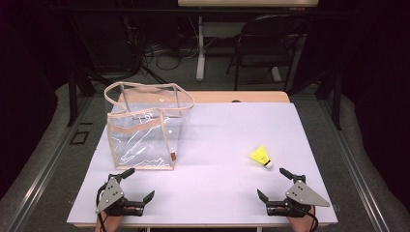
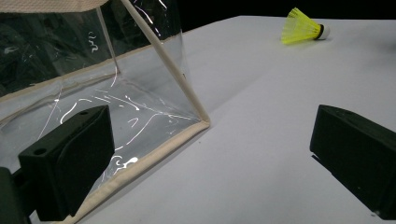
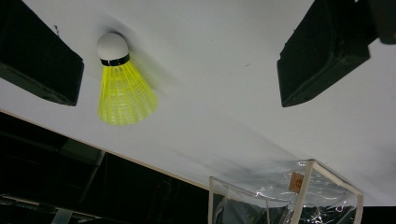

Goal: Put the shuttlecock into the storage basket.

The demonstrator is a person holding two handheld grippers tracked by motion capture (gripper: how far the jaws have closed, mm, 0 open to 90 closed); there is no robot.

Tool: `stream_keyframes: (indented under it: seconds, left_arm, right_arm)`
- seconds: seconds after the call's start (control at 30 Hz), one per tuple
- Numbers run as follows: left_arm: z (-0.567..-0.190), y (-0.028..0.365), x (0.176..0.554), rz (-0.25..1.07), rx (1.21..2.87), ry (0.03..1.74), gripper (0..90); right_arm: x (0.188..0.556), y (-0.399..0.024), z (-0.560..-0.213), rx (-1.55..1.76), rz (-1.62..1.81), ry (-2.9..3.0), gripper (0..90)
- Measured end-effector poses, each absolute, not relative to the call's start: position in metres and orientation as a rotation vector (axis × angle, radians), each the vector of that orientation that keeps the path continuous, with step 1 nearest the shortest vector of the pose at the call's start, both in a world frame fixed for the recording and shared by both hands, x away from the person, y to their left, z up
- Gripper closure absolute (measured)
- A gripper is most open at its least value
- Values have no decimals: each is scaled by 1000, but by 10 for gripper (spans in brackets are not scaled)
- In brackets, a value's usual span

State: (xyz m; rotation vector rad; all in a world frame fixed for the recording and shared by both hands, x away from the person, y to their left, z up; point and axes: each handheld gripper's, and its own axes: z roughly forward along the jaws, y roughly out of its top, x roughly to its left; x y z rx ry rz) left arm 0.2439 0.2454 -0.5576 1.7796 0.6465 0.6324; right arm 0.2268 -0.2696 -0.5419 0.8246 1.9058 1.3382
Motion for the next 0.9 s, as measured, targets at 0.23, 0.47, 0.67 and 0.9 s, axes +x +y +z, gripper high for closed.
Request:
stream_keyframes:
  seconds: [0.23, 0.47, 0.67, 0.9]
  left_arm:
    - [-558, 247, 243, 631, 1792, 643, 0]
    - [-558, 248, 242, 629, 1783, 647, 1]
    - [-559, 246, 243, 632, 1791, 643, 1]
    - [-559, 247, 244, 633, 1787, 643, 1]
  right_arm:
    - [231, -267, -542, 832, 1285, 1967, 0]
    - [234, -263, -540, 841, 1244, 1988, 0]
    - [239, -261, -538, 880, 1201, 2021, 0]
    - [246, -258, -538, 917, 1134, 2075, 0]
